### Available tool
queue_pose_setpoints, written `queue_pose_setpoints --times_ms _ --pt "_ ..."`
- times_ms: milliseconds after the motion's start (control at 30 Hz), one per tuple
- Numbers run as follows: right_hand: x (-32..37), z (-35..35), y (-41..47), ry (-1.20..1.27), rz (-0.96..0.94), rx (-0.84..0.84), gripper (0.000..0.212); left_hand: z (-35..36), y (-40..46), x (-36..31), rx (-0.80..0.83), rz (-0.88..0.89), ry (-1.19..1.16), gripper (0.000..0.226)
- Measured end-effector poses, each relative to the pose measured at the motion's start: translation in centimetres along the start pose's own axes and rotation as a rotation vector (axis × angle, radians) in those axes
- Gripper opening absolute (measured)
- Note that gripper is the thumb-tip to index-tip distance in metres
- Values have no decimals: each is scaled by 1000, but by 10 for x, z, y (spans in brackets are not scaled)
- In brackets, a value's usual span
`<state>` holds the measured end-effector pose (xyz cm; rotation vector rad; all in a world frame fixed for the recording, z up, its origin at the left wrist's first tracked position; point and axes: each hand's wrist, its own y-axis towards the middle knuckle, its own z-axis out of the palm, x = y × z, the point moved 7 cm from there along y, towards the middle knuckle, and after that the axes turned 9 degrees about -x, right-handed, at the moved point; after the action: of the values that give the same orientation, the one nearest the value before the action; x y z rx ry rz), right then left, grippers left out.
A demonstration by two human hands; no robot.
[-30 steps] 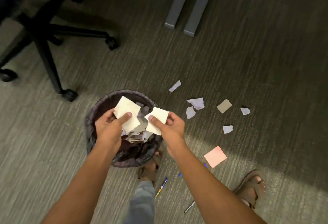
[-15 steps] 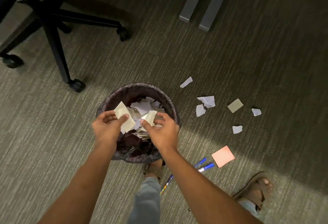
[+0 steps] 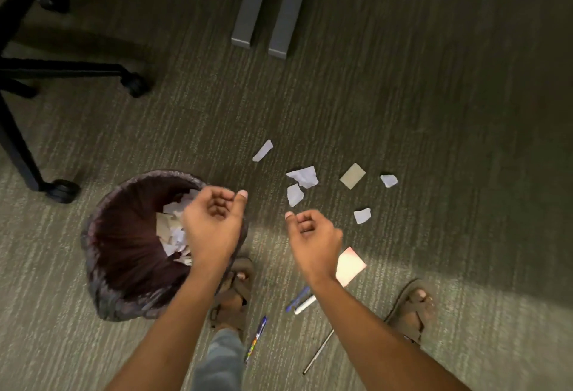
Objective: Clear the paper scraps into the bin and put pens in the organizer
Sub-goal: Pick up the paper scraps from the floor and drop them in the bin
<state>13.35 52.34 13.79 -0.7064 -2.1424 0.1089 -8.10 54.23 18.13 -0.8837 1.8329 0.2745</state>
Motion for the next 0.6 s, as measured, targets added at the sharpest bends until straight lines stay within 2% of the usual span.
queue_pose_setpoints --times_ms 100,200,400,500,600 --pt "-49 -31 30 -28 76 -60 26 65 -25 1 139 40 36 21" --pt "-100 -52 59 -59 137 -131 25 117 -40 27 197 25 99 20" --pt "-191 -54 114 -127 207 -233 15 191 -36 118 201 -25 313 16" --pt "-229 -46 138 -123 196 -311 23 219 -25 168 189 -49 412 20" --pt "-260 -34 161 -143 214 -337 27 240 -11 203 179 -27 565 42"
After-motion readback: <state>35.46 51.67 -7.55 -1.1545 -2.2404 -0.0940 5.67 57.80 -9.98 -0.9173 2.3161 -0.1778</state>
